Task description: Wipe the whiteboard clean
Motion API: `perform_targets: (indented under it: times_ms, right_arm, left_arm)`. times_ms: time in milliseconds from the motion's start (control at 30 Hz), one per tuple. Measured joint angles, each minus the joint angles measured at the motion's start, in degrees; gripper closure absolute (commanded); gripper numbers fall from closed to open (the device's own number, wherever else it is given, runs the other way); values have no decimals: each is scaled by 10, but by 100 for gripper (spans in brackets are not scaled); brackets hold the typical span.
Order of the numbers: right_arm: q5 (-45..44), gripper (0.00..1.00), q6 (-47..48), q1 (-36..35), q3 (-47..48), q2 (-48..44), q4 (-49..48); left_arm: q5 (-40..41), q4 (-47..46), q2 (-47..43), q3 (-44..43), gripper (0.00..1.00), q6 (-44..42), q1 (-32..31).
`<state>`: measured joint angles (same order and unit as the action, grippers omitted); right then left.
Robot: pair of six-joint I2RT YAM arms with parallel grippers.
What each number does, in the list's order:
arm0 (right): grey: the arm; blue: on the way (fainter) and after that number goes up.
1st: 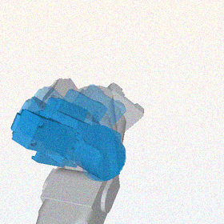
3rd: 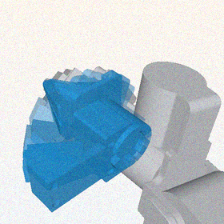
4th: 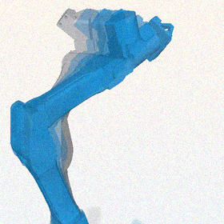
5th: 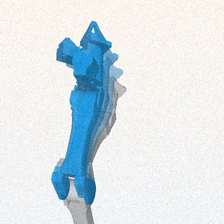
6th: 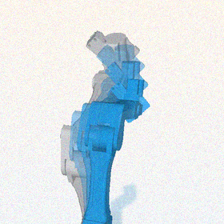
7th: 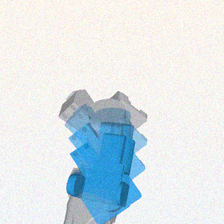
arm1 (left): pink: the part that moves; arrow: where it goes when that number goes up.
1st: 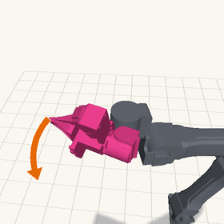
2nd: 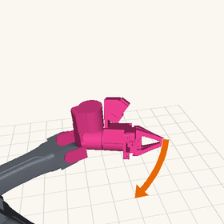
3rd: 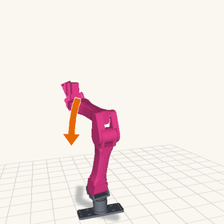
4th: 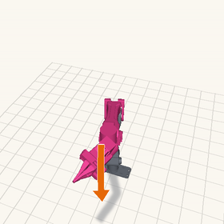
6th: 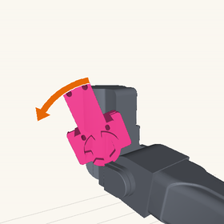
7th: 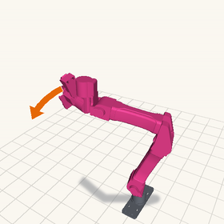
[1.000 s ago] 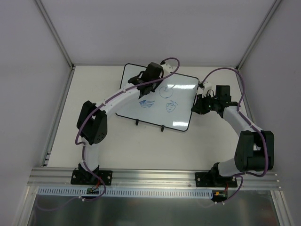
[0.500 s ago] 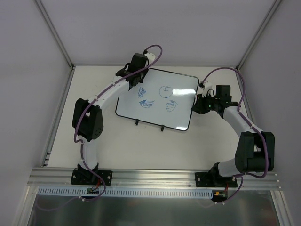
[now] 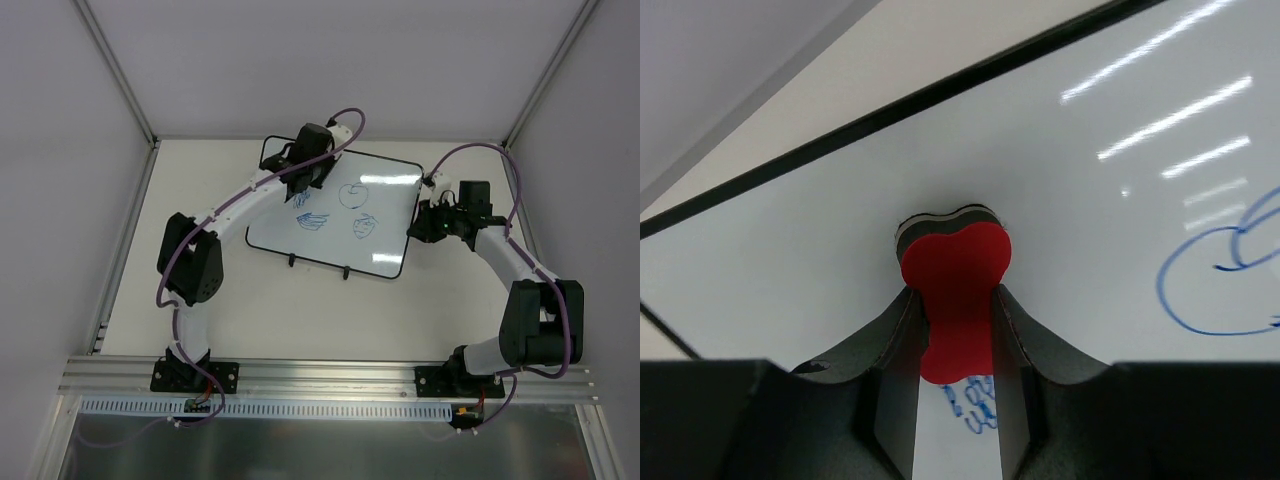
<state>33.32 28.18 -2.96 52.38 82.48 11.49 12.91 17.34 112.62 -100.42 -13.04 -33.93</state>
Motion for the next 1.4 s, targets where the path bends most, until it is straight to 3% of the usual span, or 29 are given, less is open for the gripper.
perform_targets:
  times_ms: [233,633,900,1100,1400]
  right_arm:
    - [-3,92,2,0,0,0,2]
    - [-1,92,2,-1,0,0,-5]
    - [0,92,2,-1,0,0,-5]
    - [-1,92,2,-1,0,0,-4]
    - [-3,92,4,-1,0,0,0]
  left_arm:
    - [-5,2,8,0,100,0,-32]
    - [-3,-7,-29,67,100,45,37]
    - [-3,-41,-61,125,100,72,44]
    - [11,-67,-81,175,100,96,23]
    - [16,-68,-79,183,100,106,-28]
